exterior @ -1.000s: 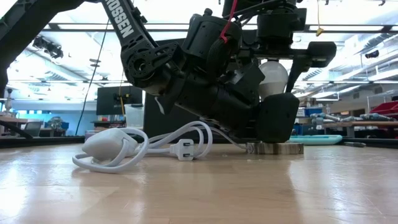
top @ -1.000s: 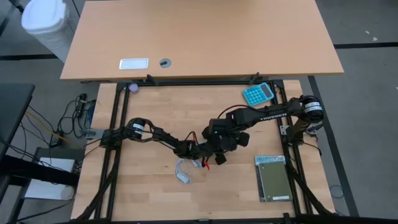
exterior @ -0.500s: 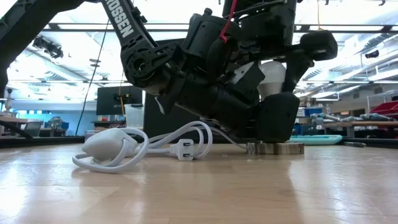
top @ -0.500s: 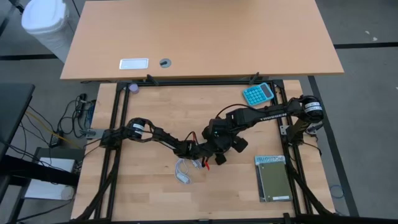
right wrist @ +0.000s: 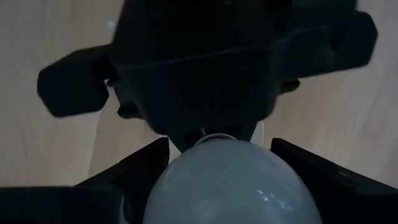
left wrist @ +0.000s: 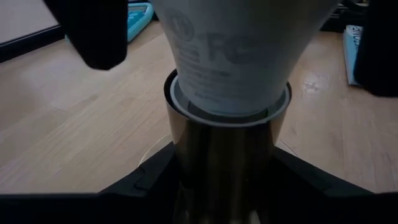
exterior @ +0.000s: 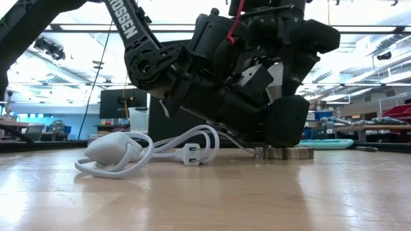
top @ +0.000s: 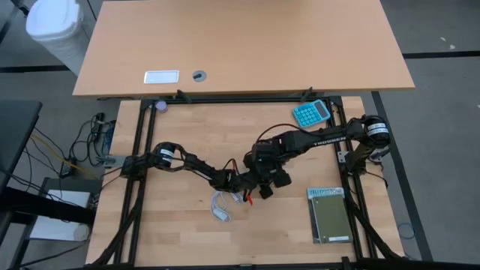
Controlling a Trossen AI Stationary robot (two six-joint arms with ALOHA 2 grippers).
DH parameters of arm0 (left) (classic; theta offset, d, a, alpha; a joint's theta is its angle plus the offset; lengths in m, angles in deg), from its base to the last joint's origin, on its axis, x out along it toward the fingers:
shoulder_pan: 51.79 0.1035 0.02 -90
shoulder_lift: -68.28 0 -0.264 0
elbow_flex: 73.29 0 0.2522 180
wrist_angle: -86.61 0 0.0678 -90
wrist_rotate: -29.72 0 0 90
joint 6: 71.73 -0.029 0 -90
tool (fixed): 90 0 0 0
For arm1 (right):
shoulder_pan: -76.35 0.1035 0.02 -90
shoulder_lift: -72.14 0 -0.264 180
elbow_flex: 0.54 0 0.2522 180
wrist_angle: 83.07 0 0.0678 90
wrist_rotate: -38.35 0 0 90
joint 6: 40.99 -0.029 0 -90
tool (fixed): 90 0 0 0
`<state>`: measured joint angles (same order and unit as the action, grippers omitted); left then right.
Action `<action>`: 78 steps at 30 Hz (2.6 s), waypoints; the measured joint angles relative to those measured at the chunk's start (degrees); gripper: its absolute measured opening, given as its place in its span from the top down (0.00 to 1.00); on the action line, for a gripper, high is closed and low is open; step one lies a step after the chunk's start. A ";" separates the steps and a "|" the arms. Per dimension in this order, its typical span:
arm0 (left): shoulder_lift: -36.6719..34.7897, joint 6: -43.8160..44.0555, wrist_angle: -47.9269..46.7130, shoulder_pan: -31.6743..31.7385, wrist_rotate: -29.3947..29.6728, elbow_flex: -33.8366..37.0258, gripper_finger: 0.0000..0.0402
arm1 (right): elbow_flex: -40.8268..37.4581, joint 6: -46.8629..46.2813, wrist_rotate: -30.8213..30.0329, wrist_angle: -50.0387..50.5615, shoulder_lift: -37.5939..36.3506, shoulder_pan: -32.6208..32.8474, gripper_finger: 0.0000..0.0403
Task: Screw lightbulb
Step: Insert the lightbulb into the socket
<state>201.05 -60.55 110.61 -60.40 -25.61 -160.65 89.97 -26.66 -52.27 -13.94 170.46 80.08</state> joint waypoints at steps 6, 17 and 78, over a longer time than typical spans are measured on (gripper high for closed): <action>0.00 0.02 0.00 0.00 -0.03 0.00 0.49 | 0.00 -8.17 -0.46 0.02 0.00 0.00 0.34; 0.00 0.17 0.02 0.02 -0.03 0.00 0.49 | 0.00 4.35 0.96 0.35 0.00 0.09 0.17; 0.02 0.22 0.07 0.00 -0.41 0.00 0.49 | 0.00 43.98 -1.22 1.91 0.00 0.37 0.34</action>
<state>201.07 -60.33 110.67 -60.40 -26.02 -160.65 89.97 17.31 -53.50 -12.03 170.46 80.45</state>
